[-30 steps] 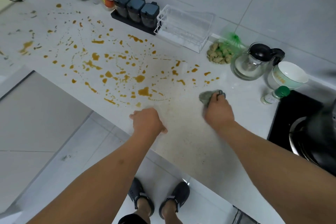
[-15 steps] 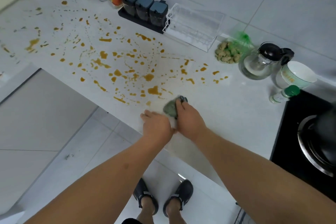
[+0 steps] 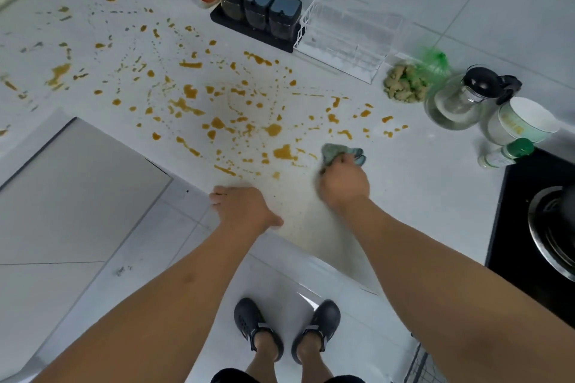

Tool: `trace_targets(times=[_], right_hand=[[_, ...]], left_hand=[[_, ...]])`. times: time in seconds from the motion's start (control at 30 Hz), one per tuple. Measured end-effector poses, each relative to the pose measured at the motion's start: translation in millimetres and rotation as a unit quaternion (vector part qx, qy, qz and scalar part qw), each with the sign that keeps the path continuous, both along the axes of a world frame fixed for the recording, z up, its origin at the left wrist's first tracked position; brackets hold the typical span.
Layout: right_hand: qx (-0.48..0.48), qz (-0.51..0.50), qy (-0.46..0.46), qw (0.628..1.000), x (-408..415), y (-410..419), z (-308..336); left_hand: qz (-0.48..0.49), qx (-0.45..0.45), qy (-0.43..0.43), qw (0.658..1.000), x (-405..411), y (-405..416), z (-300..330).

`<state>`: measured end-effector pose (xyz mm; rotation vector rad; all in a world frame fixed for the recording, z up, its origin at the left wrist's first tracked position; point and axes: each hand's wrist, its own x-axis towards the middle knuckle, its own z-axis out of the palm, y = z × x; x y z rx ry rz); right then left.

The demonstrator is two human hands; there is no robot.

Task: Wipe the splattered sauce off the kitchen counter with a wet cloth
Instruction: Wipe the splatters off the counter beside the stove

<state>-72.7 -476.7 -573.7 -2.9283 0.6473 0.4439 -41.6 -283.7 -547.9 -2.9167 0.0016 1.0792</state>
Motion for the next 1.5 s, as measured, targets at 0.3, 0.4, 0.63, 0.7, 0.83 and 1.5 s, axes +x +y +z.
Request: trace_targets(times=[0.3,0.4,0.63,0.7,0.83,1.5], right_hand=[[0.023,0.018,-0.021,0.999,-62,-45,-6],[-0.009,-0.152,0.005,0.988,-68,-90,-6],[0.053,-0.125,-0.015,0.991,-22,-1,-13],[0.069,-0.051,-0.016,0.996,-24,34,-13],[0.086,0.057,-0.017,0.994,-50,68,-7],[-0.035,-0.097,0.042,0.994,-44,-194,-4]], left_hand=[[-0.014,0.023,0.008,1.000,14,-5,-12],[-0.036,0.008,-0.004,0.999,14,0,-16],[-0.063,0.006,0.002,0.998,15,4,-20],[-0.063,0.014,0.010,0.998,15,3,-18],[-0.049,0.034,0.026,0.998,17,-2,-16],[-0.195,-0.064,-0.082,0.975,-14,-121,30]])
